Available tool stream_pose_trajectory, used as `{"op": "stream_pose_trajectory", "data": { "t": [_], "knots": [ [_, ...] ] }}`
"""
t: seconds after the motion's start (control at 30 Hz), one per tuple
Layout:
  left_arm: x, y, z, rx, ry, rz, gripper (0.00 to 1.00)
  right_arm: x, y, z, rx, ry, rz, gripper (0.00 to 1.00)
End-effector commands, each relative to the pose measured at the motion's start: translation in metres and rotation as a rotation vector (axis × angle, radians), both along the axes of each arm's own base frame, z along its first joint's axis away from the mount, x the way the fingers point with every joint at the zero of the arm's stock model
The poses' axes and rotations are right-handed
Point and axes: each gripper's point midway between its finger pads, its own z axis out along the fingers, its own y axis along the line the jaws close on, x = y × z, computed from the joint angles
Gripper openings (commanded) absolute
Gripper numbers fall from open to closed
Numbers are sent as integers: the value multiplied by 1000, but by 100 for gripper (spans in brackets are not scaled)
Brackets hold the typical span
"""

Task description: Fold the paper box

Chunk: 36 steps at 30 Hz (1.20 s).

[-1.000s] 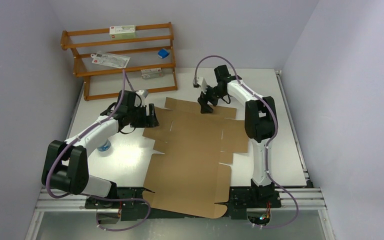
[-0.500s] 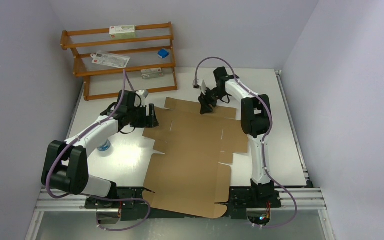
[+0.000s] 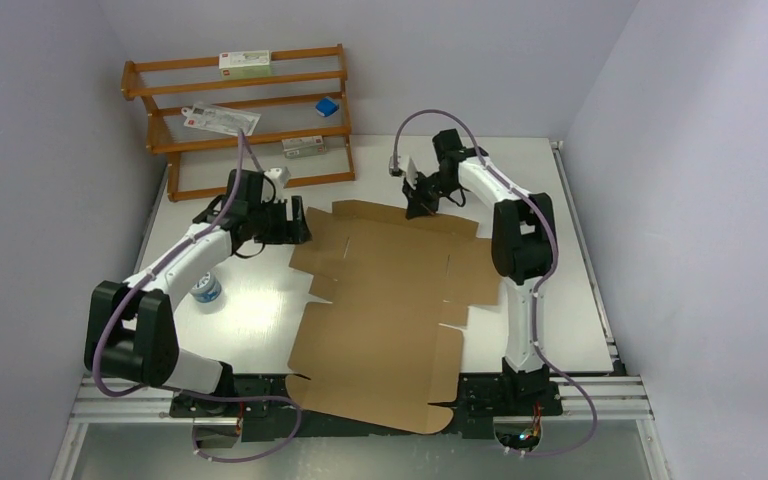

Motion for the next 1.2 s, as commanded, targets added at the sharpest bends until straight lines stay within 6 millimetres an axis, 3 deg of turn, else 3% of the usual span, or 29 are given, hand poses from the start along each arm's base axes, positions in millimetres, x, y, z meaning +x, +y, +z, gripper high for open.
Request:
{"op": "stream_pose_trajectory", "data": {
  "t": [0.0,0.27,0.47,0.67,0.8,1.03,1.17],
  "knots": [
    [19,9,20,2,-45,6,79,17,-11,49,-45,-240,-6,0],
    [37,14,28,-19,-51,4,79,18,-14,99,-168,-546,-55,0],
    [54,11,26,-63,-32,-40,79,10,-12,121,-207,-682,-62,0],
    [62,10,3,-91,7,-105,77,-3,-4,143,-182,-784,-70,0],
    [67,15,-5,-160,10,-141,73,-14,-1,148,-170,-822,-68,0],
    [70,-5,3,-269,-77,-294,70,-24,3,157,-137,-862,-60,0],
    [72,-12,-2,-296,-114,-370,66,-29,7,160,-116,-869,-44,0]
  ]
}}
